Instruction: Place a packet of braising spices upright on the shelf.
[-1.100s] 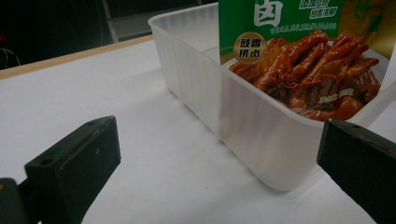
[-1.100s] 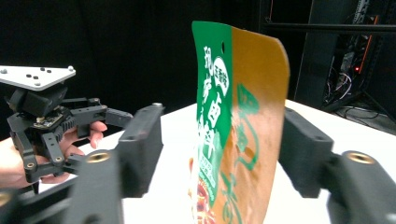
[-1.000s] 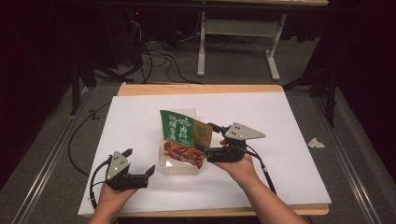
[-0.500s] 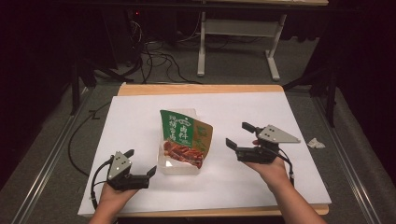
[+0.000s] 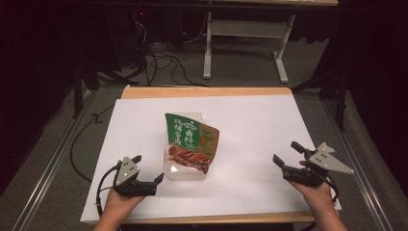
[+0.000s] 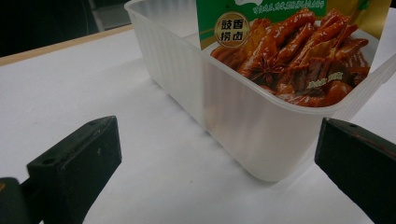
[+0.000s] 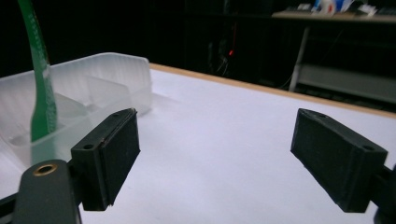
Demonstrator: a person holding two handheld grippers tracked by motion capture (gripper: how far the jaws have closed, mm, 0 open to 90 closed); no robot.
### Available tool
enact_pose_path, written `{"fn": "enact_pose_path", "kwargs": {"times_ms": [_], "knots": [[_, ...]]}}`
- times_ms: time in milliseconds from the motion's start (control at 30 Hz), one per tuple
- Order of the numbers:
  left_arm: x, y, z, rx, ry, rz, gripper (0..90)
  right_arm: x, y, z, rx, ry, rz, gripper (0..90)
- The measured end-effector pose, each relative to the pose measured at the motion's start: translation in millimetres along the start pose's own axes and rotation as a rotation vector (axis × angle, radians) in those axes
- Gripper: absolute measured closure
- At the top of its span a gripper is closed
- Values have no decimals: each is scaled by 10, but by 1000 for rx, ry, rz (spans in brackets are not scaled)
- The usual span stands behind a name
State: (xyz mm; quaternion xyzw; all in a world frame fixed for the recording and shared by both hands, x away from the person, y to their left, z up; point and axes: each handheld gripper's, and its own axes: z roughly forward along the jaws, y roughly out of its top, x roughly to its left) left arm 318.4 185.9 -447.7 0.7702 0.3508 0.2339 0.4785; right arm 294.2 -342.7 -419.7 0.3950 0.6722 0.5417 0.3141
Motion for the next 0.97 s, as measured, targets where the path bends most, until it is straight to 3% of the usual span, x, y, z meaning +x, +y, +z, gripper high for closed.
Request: {"fn": "enact_pose_path", "kwargs": {"times_ms": [67, 200, 700, 967], "knots": [[4, -2, 19, 6, 2, 0, 10, -62, -32, -65, 6, -1, -5, 157], [-1, -3, 36, 15, 7, -1, 10, -130, -52, -49, 23, -16, 35, 150], [10, -13, 33, 21, 7, 2, 10, -53, -71, 43, 67, -2, 16, 139], [0, -7, 29, 18, 4, 5, 10, -51, -83, 46, 60, -4, 25, 152]]}}
